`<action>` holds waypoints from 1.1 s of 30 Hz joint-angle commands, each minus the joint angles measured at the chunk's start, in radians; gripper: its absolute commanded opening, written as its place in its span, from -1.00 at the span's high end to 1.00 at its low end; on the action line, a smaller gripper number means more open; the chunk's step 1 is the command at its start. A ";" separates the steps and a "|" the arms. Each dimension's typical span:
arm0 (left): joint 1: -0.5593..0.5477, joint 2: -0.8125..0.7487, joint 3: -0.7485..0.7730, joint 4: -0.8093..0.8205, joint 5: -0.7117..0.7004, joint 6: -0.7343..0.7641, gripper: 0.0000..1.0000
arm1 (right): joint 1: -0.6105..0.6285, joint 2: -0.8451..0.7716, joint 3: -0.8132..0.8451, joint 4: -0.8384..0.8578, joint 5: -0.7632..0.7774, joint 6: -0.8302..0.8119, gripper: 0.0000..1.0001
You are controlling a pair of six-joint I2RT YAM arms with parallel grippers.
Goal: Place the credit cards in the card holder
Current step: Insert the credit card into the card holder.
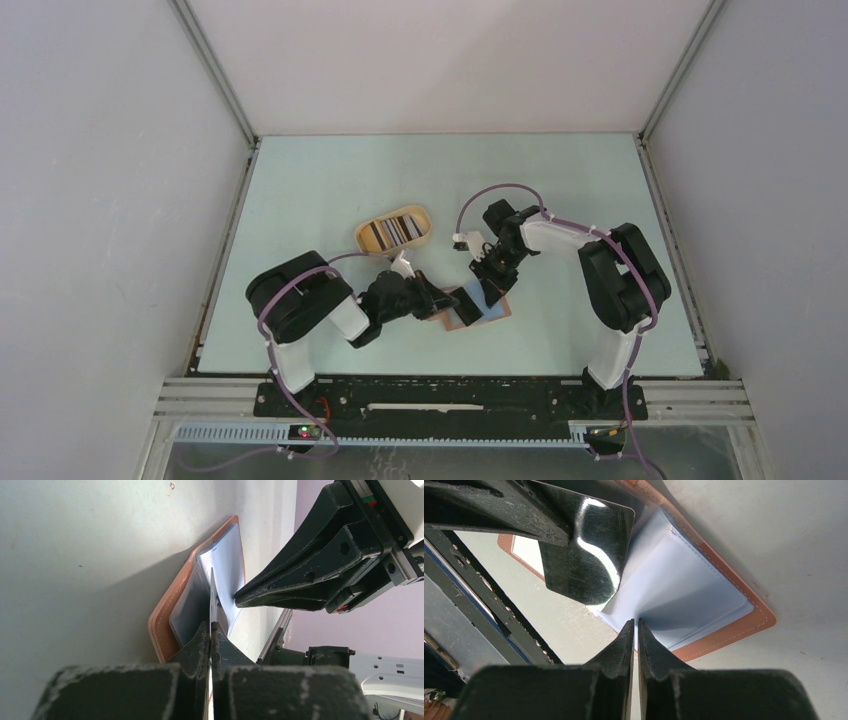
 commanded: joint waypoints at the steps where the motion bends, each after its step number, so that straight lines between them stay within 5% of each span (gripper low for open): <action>1: 0.003 0.022 0.041 -0.051 0.025 0.010 1.00 | 0.009 -0.008 0.030 -0.003 -0.012 0.000 0.75; 33: 0.031 0.020 0.139 -0.299 0.159 0.038 1.00 | 0.013 -0.027 0.033 -0.004 -0.016 0.000 0.72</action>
